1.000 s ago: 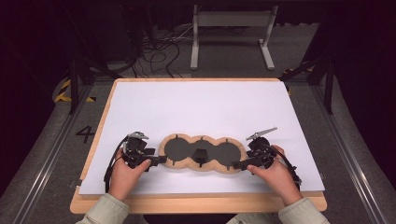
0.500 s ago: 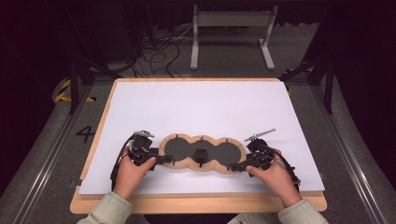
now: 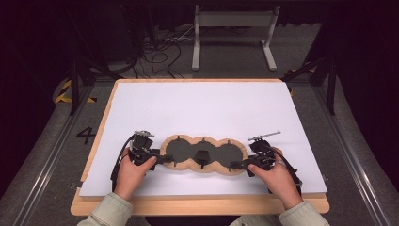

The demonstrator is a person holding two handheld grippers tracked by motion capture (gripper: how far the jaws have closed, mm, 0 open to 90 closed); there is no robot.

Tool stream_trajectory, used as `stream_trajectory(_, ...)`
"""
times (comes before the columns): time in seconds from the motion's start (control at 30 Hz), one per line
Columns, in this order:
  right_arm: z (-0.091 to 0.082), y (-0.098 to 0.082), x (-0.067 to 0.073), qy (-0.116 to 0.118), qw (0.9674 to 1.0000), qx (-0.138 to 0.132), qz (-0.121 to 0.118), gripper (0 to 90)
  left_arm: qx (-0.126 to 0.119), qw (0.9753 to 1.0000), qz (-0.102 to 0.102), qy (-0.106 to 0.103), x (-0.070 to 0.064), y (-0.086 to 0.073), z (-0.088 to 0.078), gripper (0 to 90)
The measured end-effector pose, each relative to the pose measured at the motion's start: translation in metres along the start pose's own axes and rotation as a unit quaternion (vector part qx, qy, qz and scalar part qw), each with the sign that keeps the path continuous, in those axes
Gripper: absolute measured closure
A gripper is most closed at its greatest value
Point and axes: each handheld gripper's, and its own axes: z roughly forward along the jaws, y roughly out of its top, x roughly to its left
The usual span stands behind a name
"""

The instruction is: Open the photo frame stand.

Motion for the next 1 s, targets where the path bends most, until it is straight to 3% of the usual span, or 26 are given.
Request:
stream_trajectory(0.2,0.000,-0.001,0.003,-0.014,0.9996,-0.011,0.023,24.7,0.000,1.0000,-0.004,0.005,-0.001,0.000,0.000,35.2)
stream_trajectory(0.3,-0.002,-0.002,-0.001,-0.008,0.9985,-0.019,0.051,31.3,-0.001,1.0000,-0.004,0.009,-0.002,0.000,0.000,35.4)
stream_trajectory(0.47,-0.003,-0.002,-0.002,-0.010,0.9971,-0.028,0.070,34.8,-0.004,0.9998,0.001,0.020,-0.006,0.000,-0.001,35.8)
stream_trajectory(0.57,-0.005,-0.002,-0.002,-0.012,0.9961,-0.037,0.079,38.1,-0.020,0.9987,0.007,0.045,-0.010,0.001,-0.005,40.3)
stream_trajectory(0.6,-0.007,-0.001,-0.002,0.003,0.9955,-0.042,0.085,39.0,-0.023,0.9984,0.011,0.051,-0.012,0.002,-0.006,43.3)
stream_trajectory(0.73,-0.008,-0.001,0.000,-0.007,0.9964,-0.050,0.068,39.6,-0.025,0.9973,0.024,0.065,-0.016,0.003,-0.007,43.6)
stream_trajectory(0.9,-0.019,-0.002,0.001,-0.009,0.9970,-0.063,0.046,48.6,-0.042,0.9956,0.030,0.078,-0.020,0.001,-0.014,53.1)
stream_trajectory(1.0,-0.022,-0.003,0.003,-0.016,0.9973,-0.066,0.027,50.6,-0.045,0.9939,0.040,0.093,-0.024,0.001,-0.015,54.1)
